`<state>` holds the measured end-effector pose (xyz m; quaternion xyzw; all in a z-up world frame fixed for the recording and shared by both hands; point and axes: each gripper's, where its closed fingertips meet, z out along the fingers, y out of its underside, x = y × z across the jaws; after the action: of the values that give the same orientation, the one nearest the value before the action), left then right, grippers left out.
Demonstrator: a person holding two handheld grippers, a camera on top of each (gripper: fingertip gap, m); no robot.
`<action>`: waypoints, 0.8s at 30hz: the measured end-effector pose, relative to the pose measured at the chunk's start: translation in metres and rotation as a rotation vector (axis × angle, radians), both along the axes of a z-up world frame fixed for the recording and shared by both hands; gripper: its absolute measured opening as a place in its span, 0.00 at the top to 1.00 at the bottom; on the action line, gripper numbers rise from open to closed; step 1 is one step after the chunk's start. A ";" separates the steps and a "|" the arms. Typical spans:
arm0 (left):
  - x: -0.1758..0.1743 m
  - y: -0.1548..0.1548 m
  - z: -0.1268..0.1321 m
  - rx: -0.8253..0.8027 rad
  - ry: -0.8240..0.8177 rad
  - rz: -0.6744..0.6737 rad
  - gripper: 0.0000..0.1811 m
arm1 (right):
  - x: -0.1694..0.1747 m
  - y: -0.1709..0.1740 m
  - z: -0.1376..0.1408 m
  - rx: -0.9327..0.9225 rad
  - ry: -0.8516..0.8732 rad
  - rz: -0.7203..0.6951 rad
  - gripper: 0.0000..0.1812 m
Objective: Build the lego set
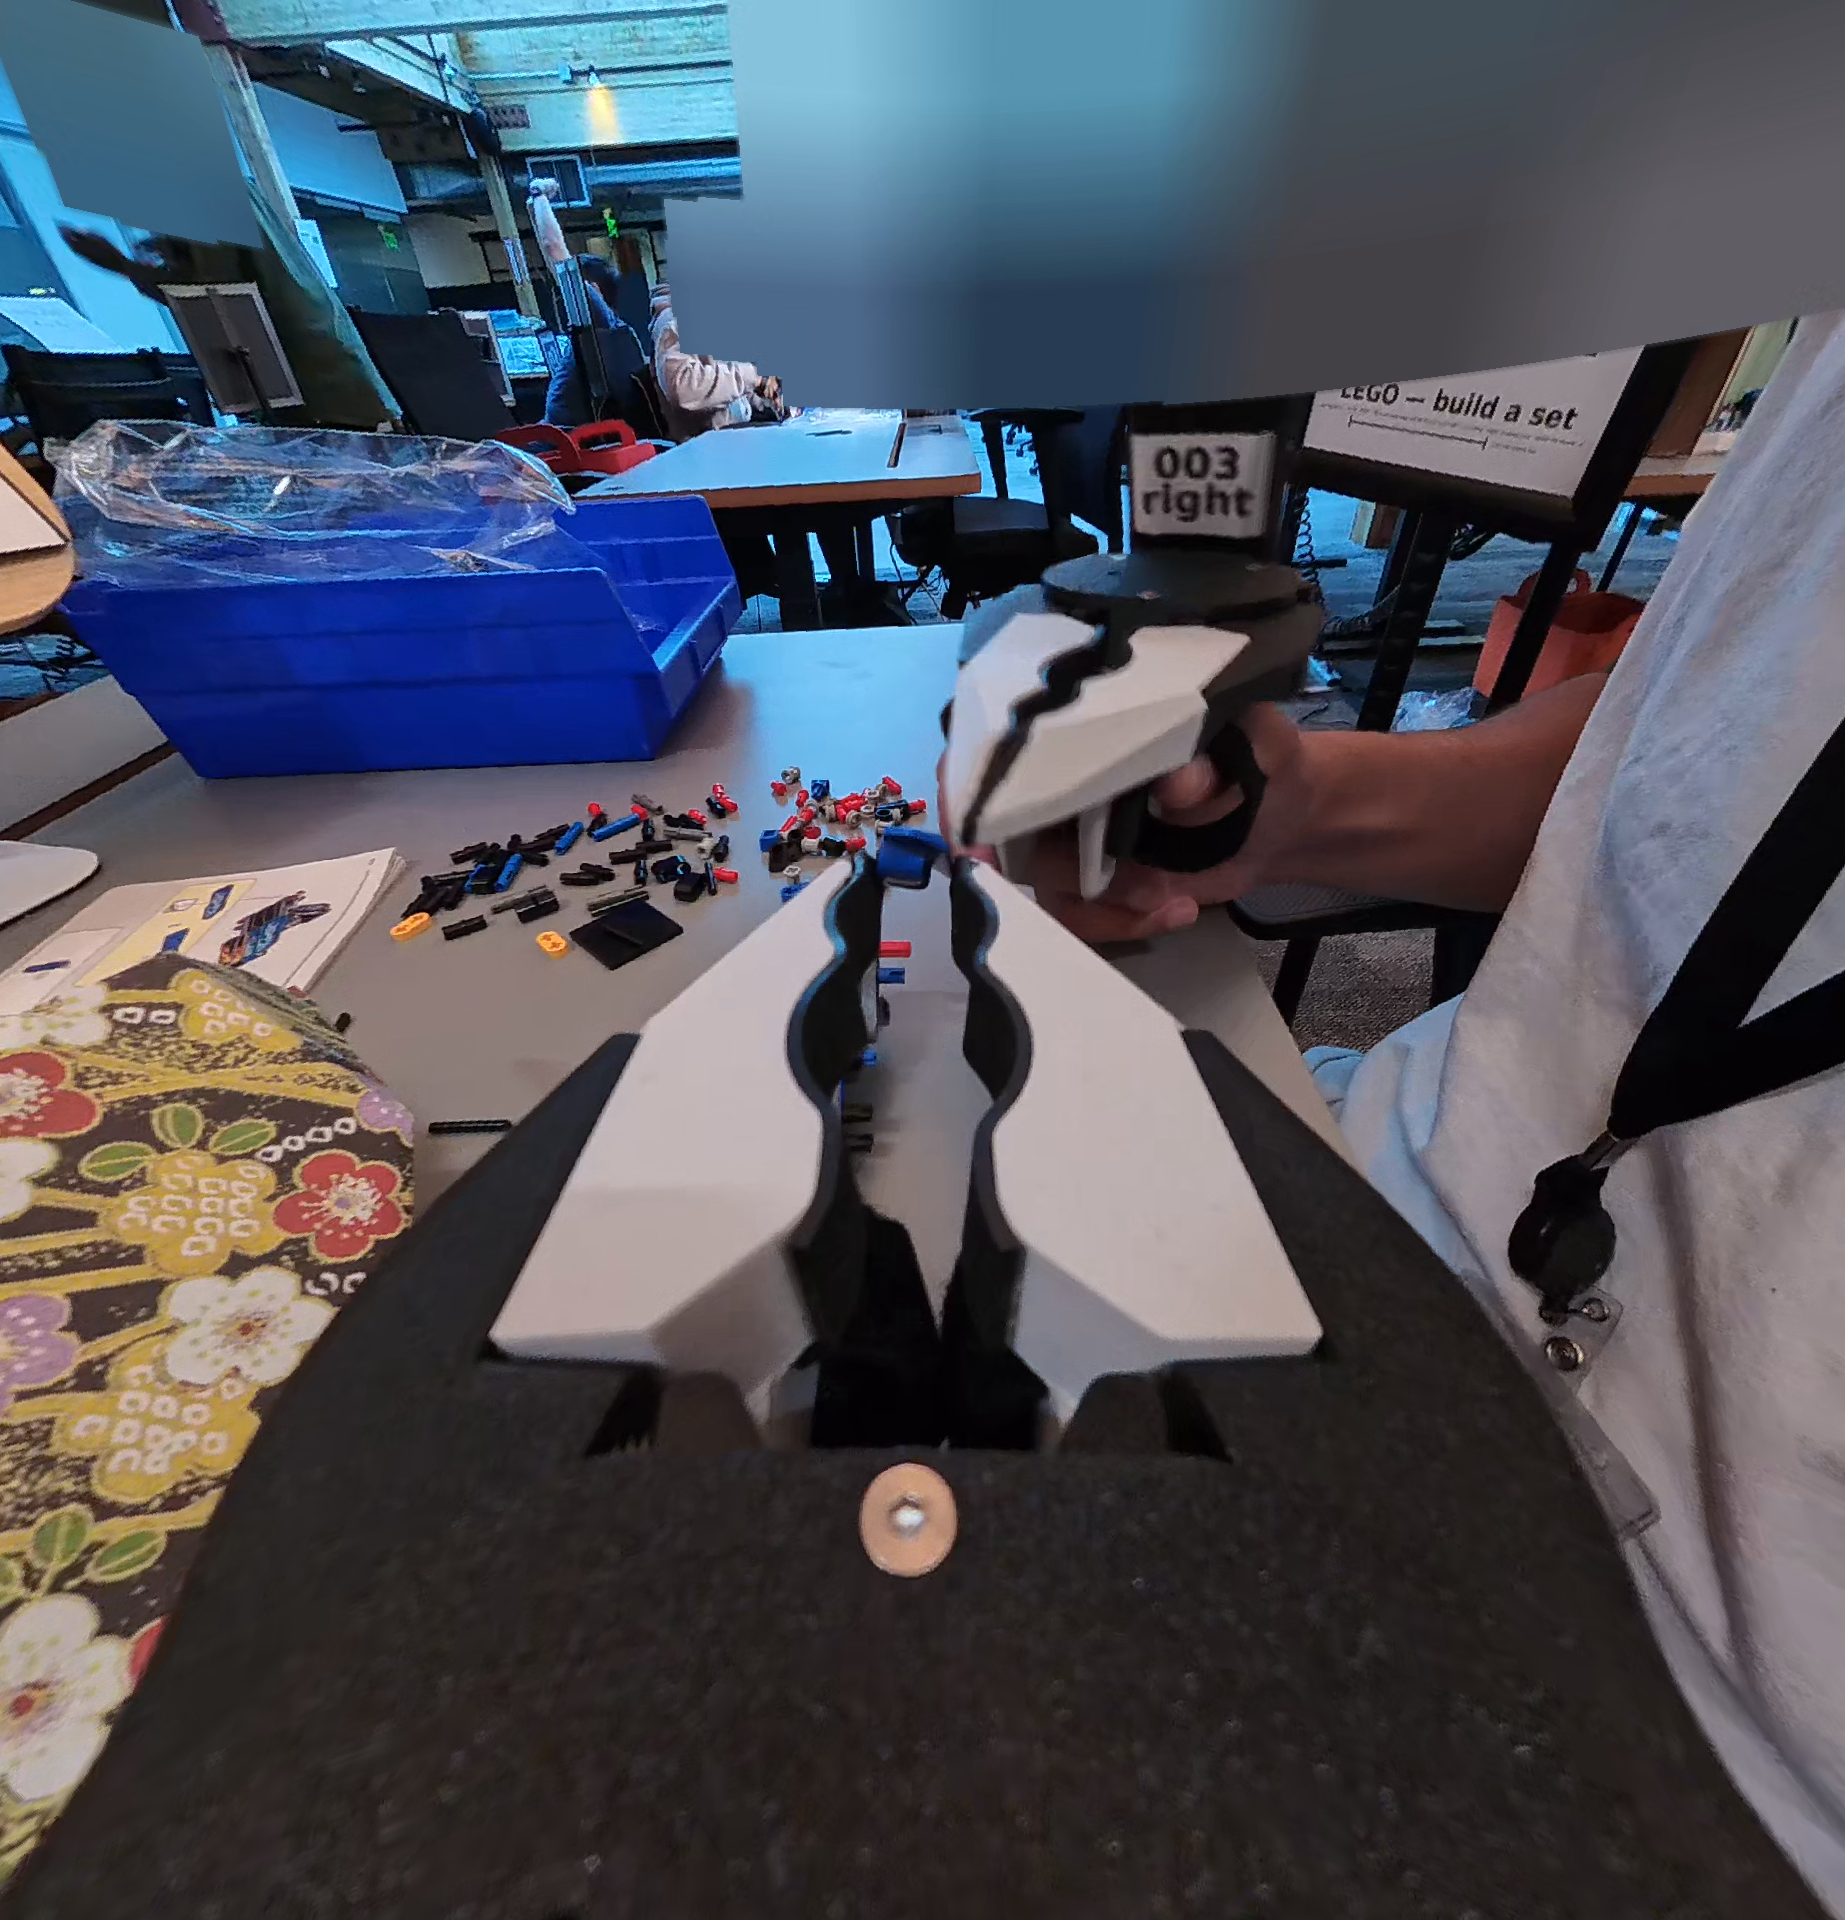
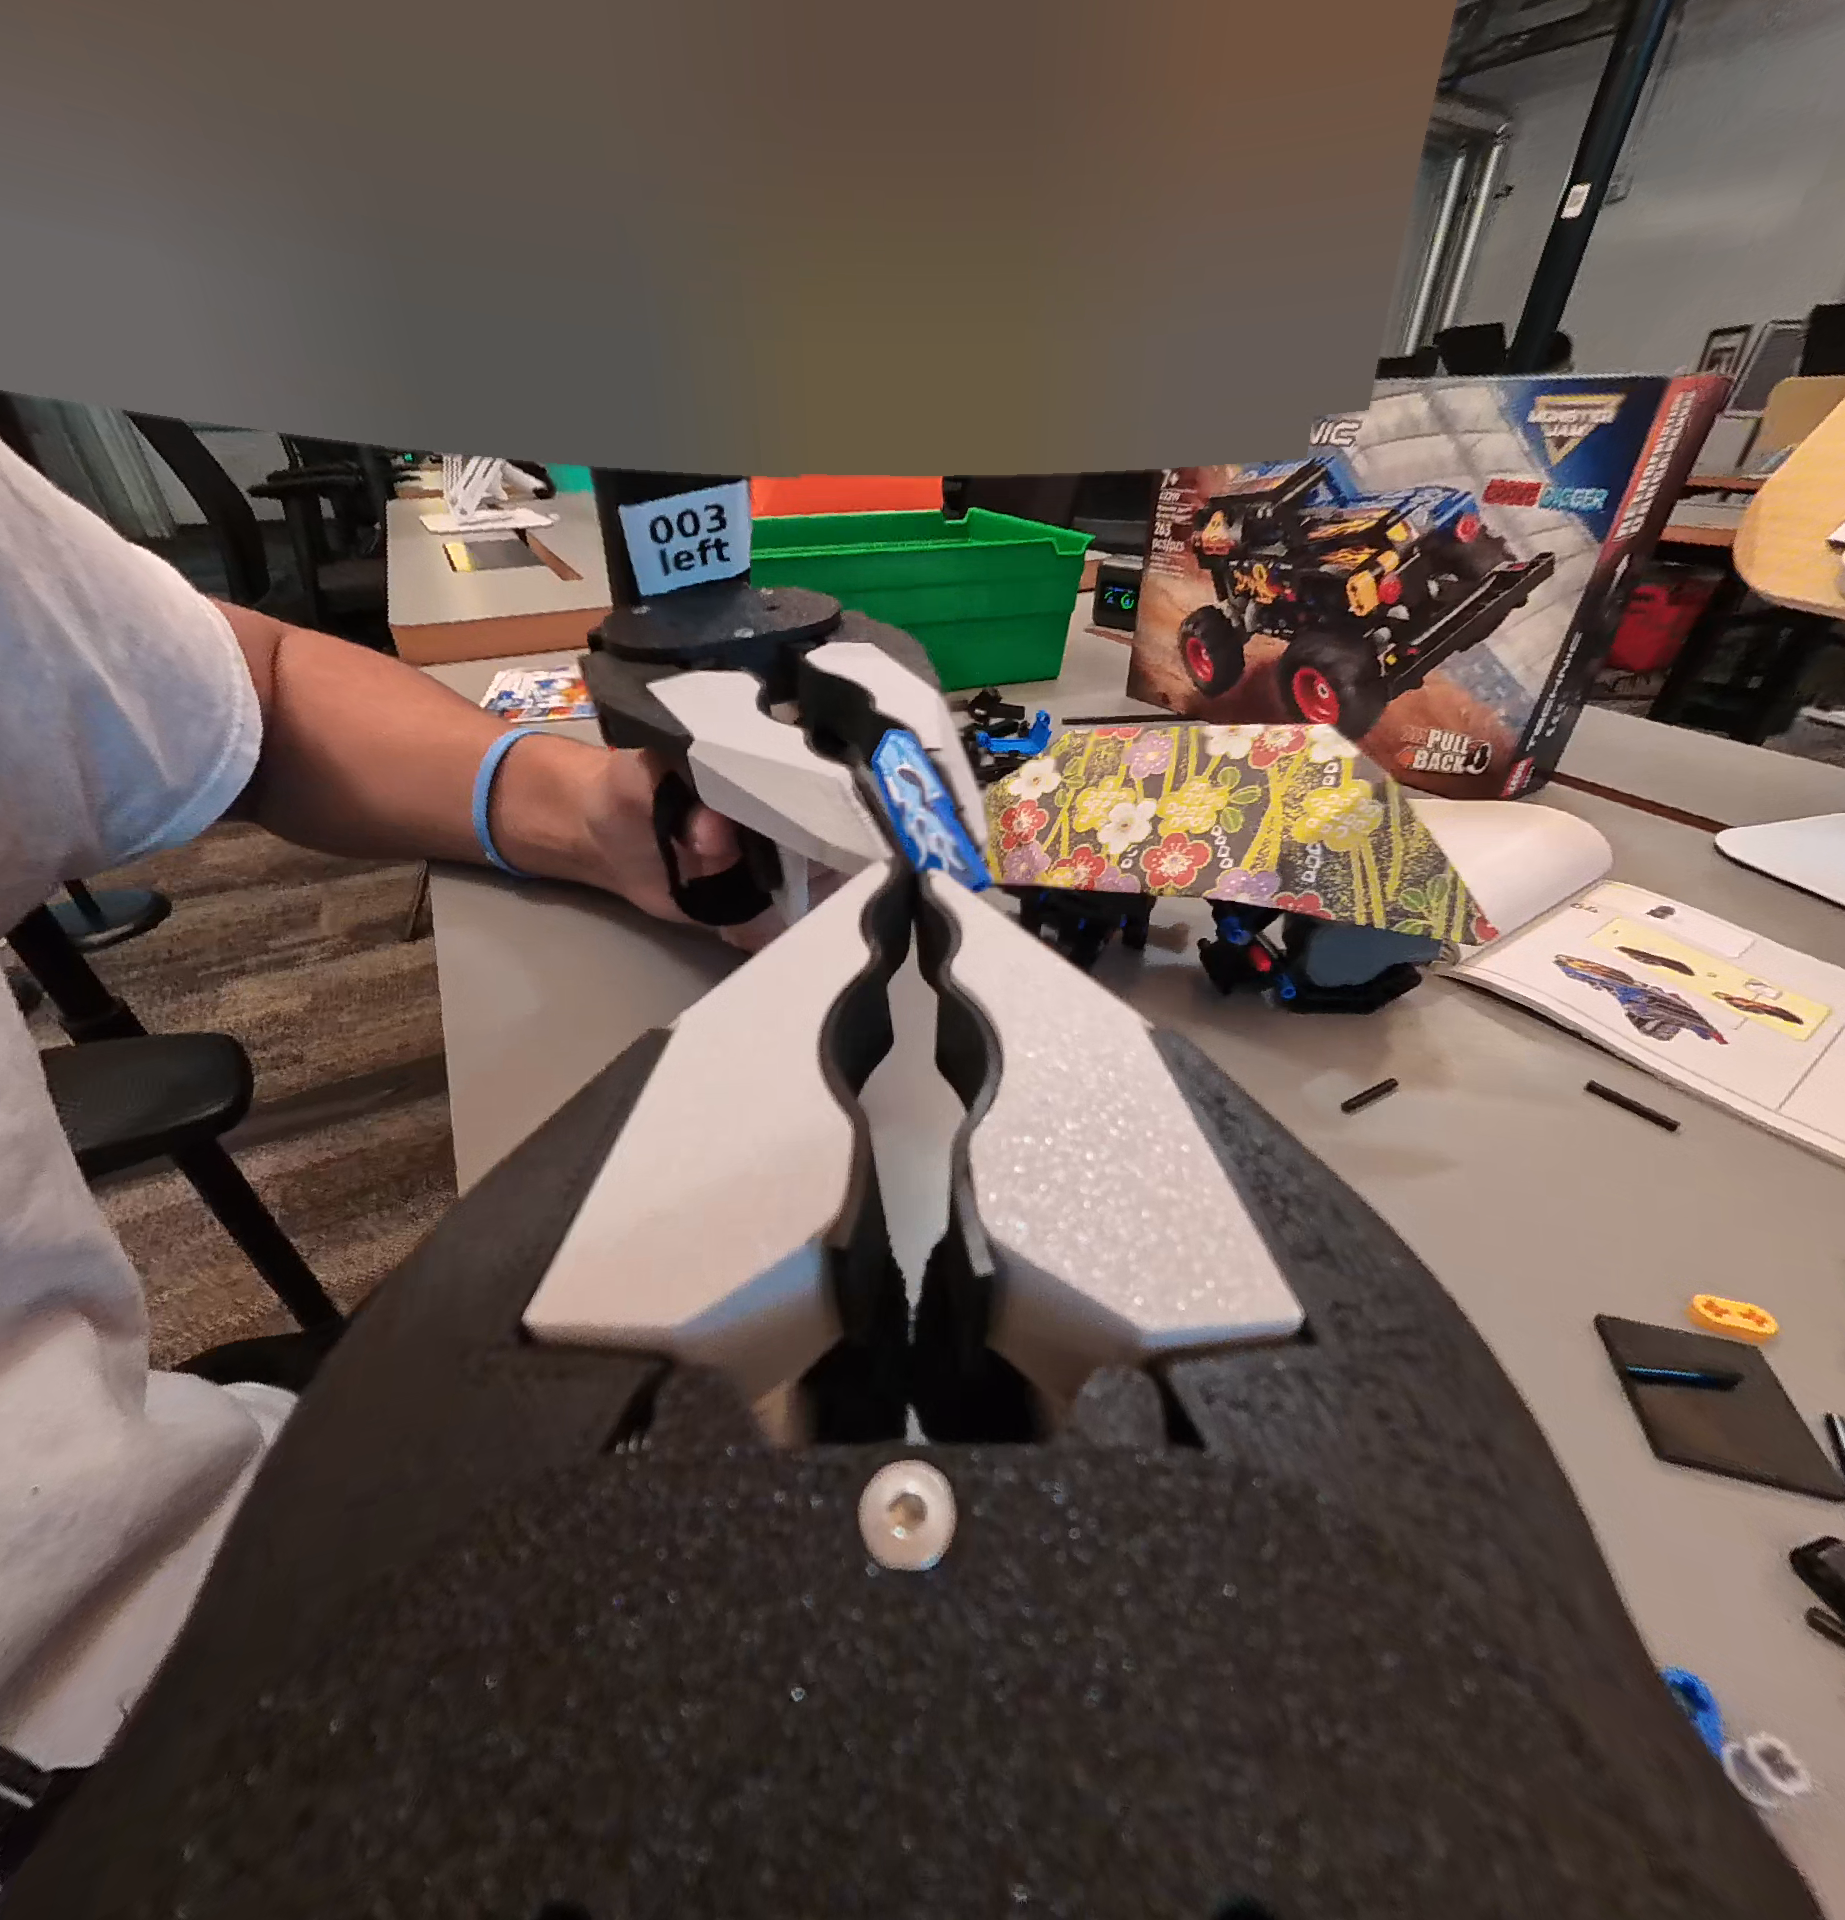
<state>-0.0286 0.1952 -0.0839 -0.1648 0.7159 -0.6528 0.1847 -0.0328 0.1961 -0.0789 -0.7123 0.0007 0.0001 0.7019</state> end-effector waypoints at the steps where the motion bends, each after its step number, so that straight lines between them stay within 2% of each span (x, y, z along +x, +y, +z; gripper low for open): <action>1: -0.001 -0.001 -0.001 0.008 -0.005 -0.001 0.94 | 0.002 -0.001 0.000 0.001 0.012 0.000 1.00; 24: -0.004 -0.007 -0.012 0.125 -0.079 0.015 0.94 | -0.016 0.012 0.002 0.008 0.018 0.064 1.00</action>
<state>-0.0324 0.1878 -0.0958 -0.1324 0.7462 -0.6115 0.2274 -0.0483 0.2080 -0.0770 -0.7092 -0.0159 0.0288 0.7042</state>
